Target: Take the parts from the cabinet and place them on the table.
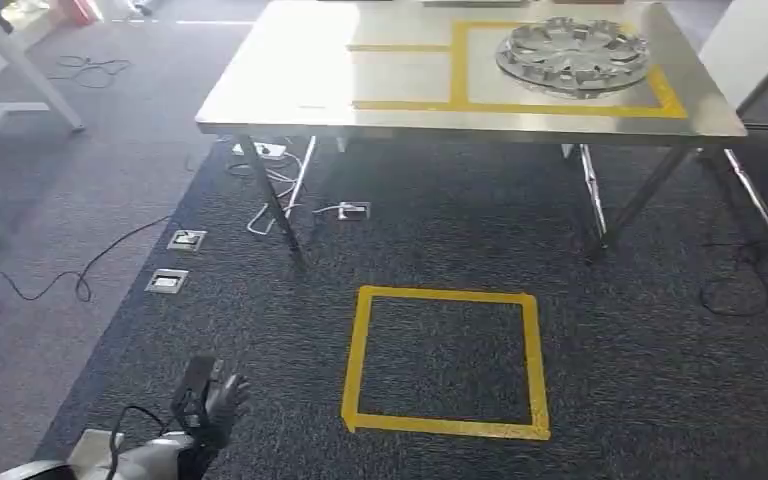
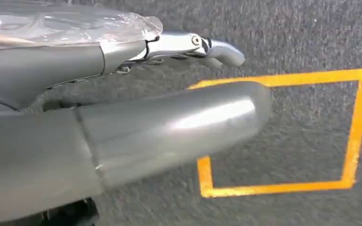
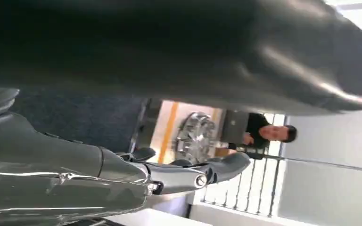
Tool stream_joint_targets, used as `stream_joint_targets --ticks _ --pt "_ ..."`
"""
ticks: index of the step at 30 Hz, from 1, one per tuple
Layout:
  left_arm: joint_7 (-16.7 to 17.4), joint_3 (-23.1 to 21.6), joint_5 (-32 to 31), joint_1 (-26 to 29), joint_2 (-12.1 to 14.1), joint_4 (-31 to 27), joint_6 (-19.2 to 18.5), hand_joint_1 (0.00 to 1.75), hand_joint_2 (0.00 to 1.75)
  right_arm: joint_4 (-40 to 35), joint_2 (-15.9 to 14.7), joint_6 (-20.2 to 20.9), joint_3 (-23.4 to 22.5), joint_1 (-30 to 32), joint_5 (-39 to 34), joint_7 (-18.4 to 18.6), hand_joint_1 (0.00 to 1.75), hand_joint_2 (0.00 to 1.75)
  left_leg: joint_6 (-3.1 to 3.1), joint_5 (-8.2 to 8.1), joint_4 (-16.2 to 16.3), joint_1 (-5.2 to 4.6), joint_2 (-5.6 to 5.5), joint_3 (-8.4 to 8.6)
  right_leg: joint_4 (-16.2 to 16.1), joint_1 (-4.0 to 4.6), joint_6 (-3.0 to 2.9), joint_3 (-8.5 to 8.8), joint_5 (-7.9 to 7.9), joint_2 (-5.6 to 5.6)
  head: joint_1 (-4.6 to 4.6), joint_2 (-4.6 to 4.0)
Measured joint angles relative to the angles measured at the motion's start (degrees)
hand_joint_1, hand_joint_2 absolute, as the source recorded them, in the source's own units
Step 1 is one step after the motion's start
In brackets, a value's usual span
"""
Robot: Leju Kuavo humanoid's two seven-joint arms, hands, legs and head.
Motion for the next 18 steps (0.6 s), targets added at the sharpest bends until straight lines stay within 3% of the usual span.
stream_joint_targets --ticks 1,2,3,4,6,7,8,9,10,11,12,13,17,18 --pt "0.0 0.0 0.0 0.0 0.0 0.0 0.1 0.00 0.00 -0.2 0.0 0.0 0.1 0.1 0.0 0.0 0.00 0.00 0.24 0.17 -0.3 0.04 0.56 0.01 -0.2 0.03 0.50 -0.04 0.28 0.59 0.07 0.00" --pt "-0.1 0.0 0.0 0.0 -0.1 0.0 0.1 0.00 0.00 -0.3 0.0 0.0 0.2 0.1 0.0 0.0 0.00 0.00 0.82 0.65 -1.1 0.94 1.60 0.21 0.1 0.09 0.67 -0.39 -0.05 0.38 0.16 0.00" --pt "-0.1 0.0 0.0 -0.1 -0.1 0.0 0.1 0.00 0.00 -0.4 0.0 -0.1 0.2 0.0 0.0 0.0 0.00 0.00 1.01 0.82 -1.4 0.66 2.02 0.25 1.4 0.47 0.88 -1.40 -1.37 -1.86 0.39 0.00" --pt "-0.1 0.0 0.0 0.0 -0.1 0.0 0.1 0.00 0.00 -0.5 0.0 -0.1 0.3 -0.1 0.0 0.0 0.00 0.00 1.37 0.86 -1.4 0.60 2.64 0.17 5.5 0.38 1.07 -3.03 -4.14 -3.48 1.03 0.00" --pt "-0.1 0.0 0.0 0.3 -0.1 0.0 0.1 0.00 0.00 -0.5 0.0 -0.1 0.6 0.2 0.0 0.0 0.00 0.00 1.46 0.93 -1.3 0.46 3.91 -0.06 15.9 0.34 1.44 -7.16 -8.68 -4.31 1.22 0.00" --pt "-0.1 0.0 0.0 0.5 -0.1 0.0 0.1 0.00 0.00 -0.5 0.0 -0.1 0.7 0.3 0.0 0.1 0.00 0.00 1.48 0.95 -1.2 0.45 4.56 -0.19 18.9 0.31 1.63 -8.28 -9.46 -4.37 1.27 0.00" --pt "-0.1 0.0 0.0 0.6 -0.1 0.0 0.1 0.00 0.00 -0.5 0.0 -0.1 0.7 0.4 0.0 0.1 0.00 0.00 1.46 0.97 -1.2 0.44 5.19 -0.22 18.9 0.26 1.72 -7.98 -8.79 -4.47 1.27 0.00" --pt "-0.1 0.0 0.0 0.6 -0.1 0.0 0.1 0.00 0.00 -0.5 0.0 -0.1 0.8 0.4 0.0 0.1 0.00 0.00 1.45 0.96 -1.1 0.44 5.75 -0.23 16.2 0.18 1.76 -6.39 -7.01 -4.63 1.31 0.00" --pt "-0.1 0.0 0.0 0.6 -0.2 0.0 0.1 0.00 0.00 -0.5 0.0 -0.1 0.9 0.4 0.0 0.1 0.00 0.00 1.41 0.94 -1.0 0.44 6.29 -0.20 11.1 0.13 1.74 -3.49 -4.41 -5.07 1.31 0.00" --pt "-0.1 0.0 0.0 0.5 -0.2 0.0 0.1 0.00 0.00 -0.6 0.0 -0.1 0.9 0.3 0.0 0.1 0.00 0.00 1.26 0.84 -0.8 0.44 6.77 -0.19 5.1 0.15 1.61 -0.32 -1.82 -6.38 1.36 0.00" --pt "-0.1 0.0 0.0 0.5 -0.2 0.0 0.1 0.00 0.00 -0.7 0.0 -0.1 0.9 0.2 0.0 0.1 0.00 0.00 1.10 0.79 -0.6 0.25 7.11 -0.20 1.0 0.29 1.41 1.47 -1.34 -9.06 1.47 0.00" --pt "-0.1 0.0 0.0 0.6 -0.2 0.0 0.1 0.00 0.00 -0.7 0.0 -0.1 1.0 0.0 0.0 0.1 0.00 0.00 0.76 0.73 -0.1 -0.29 7.63 -0.47 -0.6 1.12 0.91 1.95 -1.75 -10.18 1.64 0.00" --pt "-0.3 0.0 0.1 0.6 -0.2 0.0 0.5 0.00 0.00 -0.7 0.0 -0.3 1.1 0.2 0.0 0.1 0.00 0.00 -0.34 0.94 0.1 -0.40 9.73 -0.86 -0.3 0.65 -0.73 1.30 -0.86 -7.65 1.29 0.00" --pt "-0.4 0.0 0.1 0.5 -0.1 0.0 0.7 0.00 0.00 -0.9 0.0 -0.4 1.1 0.2 0.0 0.1 0.00 0.00 -0.91 -0.23 1.1 -0.04 7.71 -1.22 -0.4 0.43 -0.98 1.25 -0.49 -7.18 1.25 0.00"
